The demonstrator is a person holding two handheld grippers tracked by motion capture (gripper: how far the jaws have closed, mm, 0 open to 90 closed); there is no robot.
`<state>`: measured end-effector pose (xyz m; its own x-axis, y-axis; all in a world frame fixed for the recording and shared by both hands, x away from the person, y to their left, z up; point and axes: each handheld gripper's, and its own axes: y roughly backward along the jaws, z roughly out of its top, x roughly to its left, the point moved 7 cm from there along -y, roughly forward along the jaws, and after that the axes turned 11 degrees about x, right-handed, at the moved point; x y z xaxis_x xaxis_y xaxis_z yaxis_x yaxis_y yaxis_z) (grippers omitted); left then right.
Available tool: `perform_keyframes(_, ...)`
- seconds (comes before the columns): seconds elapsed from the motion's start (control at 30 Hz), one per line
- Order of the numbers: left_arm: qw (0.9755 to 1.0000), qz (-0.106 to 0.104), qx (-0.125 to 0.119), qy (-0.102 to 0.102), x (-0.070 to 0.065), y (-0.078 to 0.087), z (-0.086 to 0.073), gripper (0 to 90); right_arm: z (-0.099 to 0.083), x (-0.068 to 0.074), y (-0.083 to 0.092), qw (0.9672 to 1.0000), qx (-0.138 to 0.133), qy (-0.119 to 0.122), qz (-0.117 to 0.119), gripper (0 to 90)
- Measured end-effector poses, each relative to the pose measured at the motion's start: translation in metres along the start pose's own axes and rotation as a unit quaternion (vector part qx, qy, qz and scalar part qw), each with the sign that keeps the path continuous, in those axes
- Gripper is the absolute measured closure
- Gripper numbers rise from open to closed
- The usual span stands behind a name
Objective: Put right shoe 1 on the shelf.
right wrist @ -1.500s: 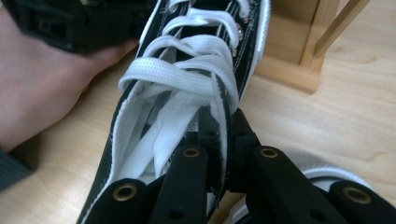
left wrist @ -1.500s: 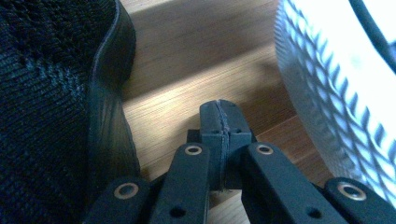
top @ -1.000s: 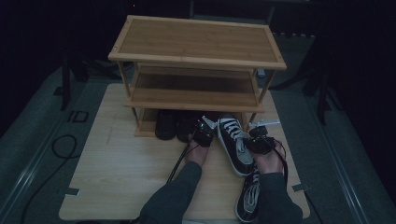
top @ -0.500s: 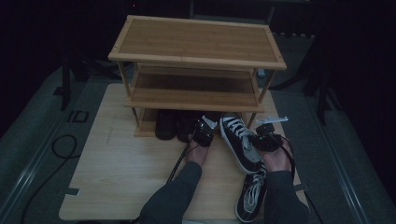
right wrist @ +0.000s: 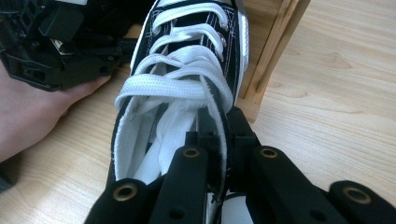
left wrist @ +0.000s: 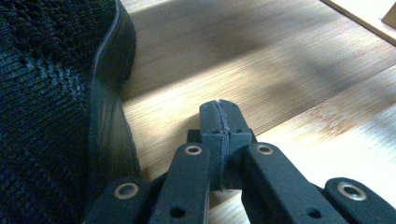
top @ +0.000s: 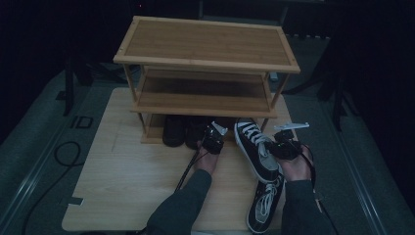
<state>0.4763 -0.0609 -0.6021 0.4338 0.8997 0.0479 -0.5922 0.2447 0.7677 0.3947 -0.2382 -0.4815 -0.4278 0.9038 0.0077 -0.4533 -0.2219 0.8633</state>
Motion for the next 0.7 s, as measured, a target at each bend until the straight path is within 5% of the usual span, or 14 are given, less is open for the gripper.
perform_keyframes(0.7, 1.0000, 0.000, 0.000, 0.000, 0.000, 0.000, 0.000, 90.0, -0.004, -0.003, 0.023, 0.9996, -0.010, 0.010, 0.024, 88.0)
